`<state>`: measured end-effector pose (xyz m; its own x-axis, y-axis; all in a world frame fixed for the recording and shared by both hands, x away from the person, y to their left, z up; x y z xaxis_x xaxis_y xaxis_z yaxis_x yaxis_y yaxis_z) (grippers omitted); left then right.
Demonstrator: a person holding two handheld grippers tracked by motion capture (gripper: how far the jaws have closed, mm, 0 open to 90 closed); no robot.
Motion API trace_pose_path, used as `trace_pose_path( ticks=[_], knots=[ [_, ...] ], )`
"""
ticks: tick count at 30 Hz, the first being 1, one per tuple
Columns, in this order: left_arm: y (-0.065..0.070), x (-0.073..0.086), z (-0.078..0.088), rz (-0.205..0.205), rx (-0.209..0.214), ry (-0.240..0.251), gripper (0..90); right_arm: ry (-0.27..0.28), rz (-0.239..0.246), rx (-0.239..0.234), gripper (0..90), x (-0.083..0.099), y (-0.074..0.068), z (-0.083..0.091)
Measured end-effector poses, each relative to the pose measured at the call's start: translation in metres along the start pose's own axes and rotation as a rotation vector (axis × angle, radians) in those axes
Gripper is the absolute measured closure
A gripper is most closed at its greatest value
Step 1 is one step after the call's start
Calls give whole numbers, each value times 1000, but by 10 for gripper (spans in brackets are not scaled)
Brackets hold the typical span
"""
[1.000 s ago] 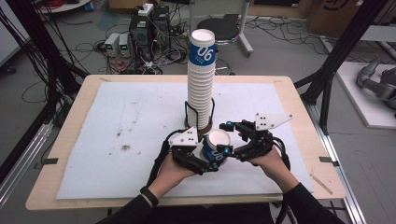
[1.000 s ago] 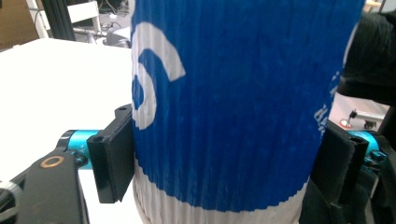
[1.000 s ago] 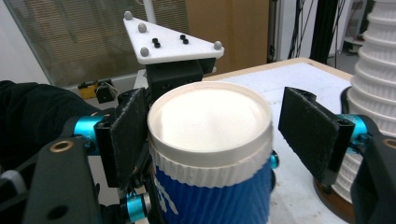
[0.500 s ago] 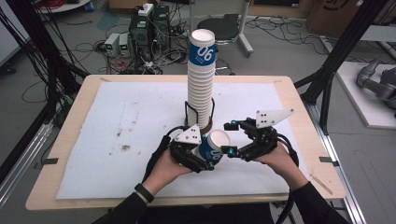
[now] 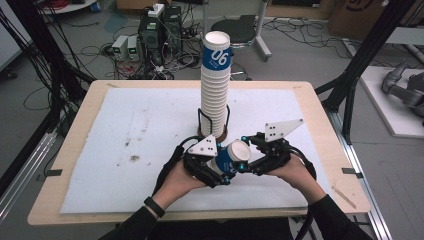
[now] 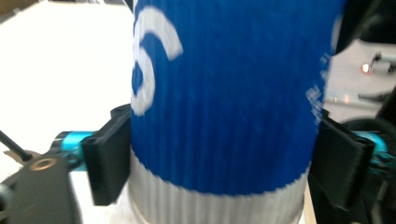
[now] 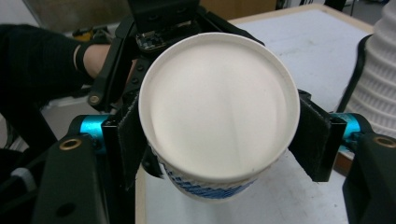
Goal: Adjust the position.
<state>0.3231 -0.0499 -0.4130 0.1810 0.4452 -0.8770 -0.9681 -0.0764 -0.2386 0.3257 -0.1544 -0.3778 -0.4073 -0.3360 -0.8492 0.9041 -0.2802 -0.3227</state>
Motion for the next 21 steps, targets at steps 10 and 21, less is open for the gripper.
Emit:
trace_pose_path(
  ticks=[10,21],
  knots=[
    [-6,-2,7,132,-36,241,84,146,-26,-38,291,-14,-2,16],
    [-4,-4,8,118,-1,282,169,171,-46,-80,293,-15,-5,14]
  ],
)
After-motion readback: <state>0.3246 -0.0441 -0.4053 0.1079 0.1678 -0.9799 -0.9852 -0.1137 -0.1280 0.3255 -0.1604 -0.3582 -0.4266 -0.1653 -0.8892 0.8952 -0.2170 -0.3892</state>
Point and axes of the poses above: each handheld gripper's, and its own axes: z roughly backward along the jaws, x roughly out of its underside, y roughly to its right, the point moved 8 cm from there along -z, roughly forward along the jaws, and after that the axes turned 14 degrees about -z, right-handed, at the moved point
